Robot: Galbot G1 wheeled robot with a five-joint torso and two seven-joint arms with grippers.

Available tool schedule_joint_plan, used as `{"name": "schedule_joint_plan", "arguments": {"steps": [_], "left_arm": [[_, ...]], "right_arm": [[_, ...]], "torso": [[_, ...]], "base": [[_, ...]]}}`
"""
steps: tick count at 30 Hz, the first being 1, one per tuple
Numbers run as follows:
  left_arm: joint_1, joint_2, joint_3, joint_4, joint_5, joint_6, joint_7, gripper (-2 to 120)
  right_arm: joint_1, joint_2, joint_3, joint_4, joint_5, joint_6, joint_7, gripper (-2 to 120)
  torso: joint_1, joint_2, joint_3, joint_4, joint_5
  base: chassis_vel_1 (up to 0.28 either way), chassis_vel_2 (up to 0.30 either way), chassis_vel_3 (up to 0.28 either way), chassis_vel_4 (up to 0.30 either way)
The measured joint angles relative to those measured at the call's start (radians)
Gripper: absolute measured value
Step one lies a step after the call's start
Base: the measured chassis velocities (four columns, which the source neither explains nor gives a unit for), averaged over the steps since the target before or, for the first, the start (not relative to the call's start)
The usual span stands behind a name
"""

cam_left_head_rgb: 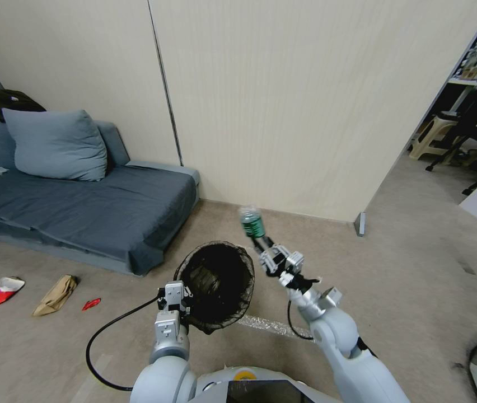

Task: Pick up the trash bin, then pick up the garbage from the floor and place it into the trash bin.

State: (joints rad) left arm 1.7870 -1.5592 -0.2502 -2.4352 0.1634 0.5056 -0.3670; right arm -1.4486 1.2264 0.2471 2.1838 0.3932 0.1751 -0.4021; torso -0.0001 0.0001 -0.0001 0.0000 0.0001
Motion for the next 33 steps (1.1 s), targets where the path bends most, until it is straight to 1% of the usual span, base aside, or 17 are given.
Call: {"name": "schedule_joint_plan", "arguments": {"steps": [3,4,6,8,10,16,23,29,30,31,32,33], "left_arm": [[0.002,-0.001,0.001,0.0,0.002,0.0,0.0,1],[0.002,-0.001,0.001,0.0,0.002,0.0,0.0,1],[0.002,-0.001,0.003,0.0,0.003,0.0,0.0,1],[0.002,-0.002,0.006,0.0,0.004,0.0,0.0,1],[0.004,-0.002,0.012,-0.001,0.008,0.0,0.0,1],[0.012,-0.002,0.024,-0.01,0.015,-0.001,-0.002,1],[0.016,-0.002,0.025,-0.017,0.018,-0.002,-0.003,1],[0.017,-0.002,0.026,-0.02,0.018,-0.005,-0.003,1],[0.016,-0.003,0.026,-0.02,0.018,-0.005,-0.003,1],[0.016,-0.003,0.026,-0.02,0.018,-0.005,-0.003,1],[0.016,-0.003,0.026,-0.02,0.018,-0.005,-0.003,1],[0.015,-0.003,0.026,-0.02,0.018,-0.005,-0.002,1]], "right_arm": [[-0.009,-0.015,-0.089,0.003,-0.043,0.0,0.002,23],[-0.009,-0.015,-0.089,0.003,-0.043,0.0,0.002,23],[-0.005,-0.015,-0.146,-0.041,-0.098,-0.002,0.018,23],[-0.001,-0.013,-0.159,-0.057,-0.111,-0.002,0.022,23],[0.01,0.002,-0.179,-0.112,-0.134,0.002,0.04,23],[0.034,0.043,-0.184,-0.199,-0.139,0.004,0.054,23],[0.048,0.055,-0.181,-0.247,-0.14,0.014,0.066,23],[0.047,0.054,-0.169,-0.261,-0.146,0.011,0.07,23],[0.046,0.053,-0.167,-0.261,-0.149,0.008,0.071,24],[0.046,0.053,-0.167,-0.259,-0.149,0.007,0.072,28],[0.046,0.053,-0.167,-0.259,-0.149,0.007,0.072,28],[0.046,0.053,-0.166,-0.256,-0.149,0.005,0.072,34]], "torso": [[0.0,0.0,0.0,0.0,-0.0001],[0.0,0.0,0.0,0.0,-0.0001],[0.0,0.0,0.0,0.0,0.0],[0.0,0.0,0.0,0.0,-0.0002],[0.0,0.0,0.0,0.0,-0.0002],[0.0,0.0,0.0,0.0,-0.0002],[0.0,0.0,0.0,0.0,-0.0001],[0.0,0.0,0.0,-0.0001,-0.0002],[0.0,0.0,0.0,-0.0001,-0.0001],[0.0,0.0,0.0,0.0,0.0],[0.0,0.0,0.0,0.0,0.0],[0.0,0.0,0.0,0.0,-0.0001]], "base": [[0.0,0.0,0.0,0.0],[0.0,0.0,0.0,0.0],[0.0,0.0,0.0,0.0],[0.0,0.0,0.0,0.0],[0.0,0.0,0.0,0.0],[0.0,0.0,0.0,0.0],[0.0,0.0,0.0,0.0],[0.0,0.0,0.0,0.0],[0.0,0.0,0.0,0.0],[0.0,0.0,0.0,0.0],[0.0,0.0,0.0,0.0],[0.0,0.0,0.0,0.0]]}}
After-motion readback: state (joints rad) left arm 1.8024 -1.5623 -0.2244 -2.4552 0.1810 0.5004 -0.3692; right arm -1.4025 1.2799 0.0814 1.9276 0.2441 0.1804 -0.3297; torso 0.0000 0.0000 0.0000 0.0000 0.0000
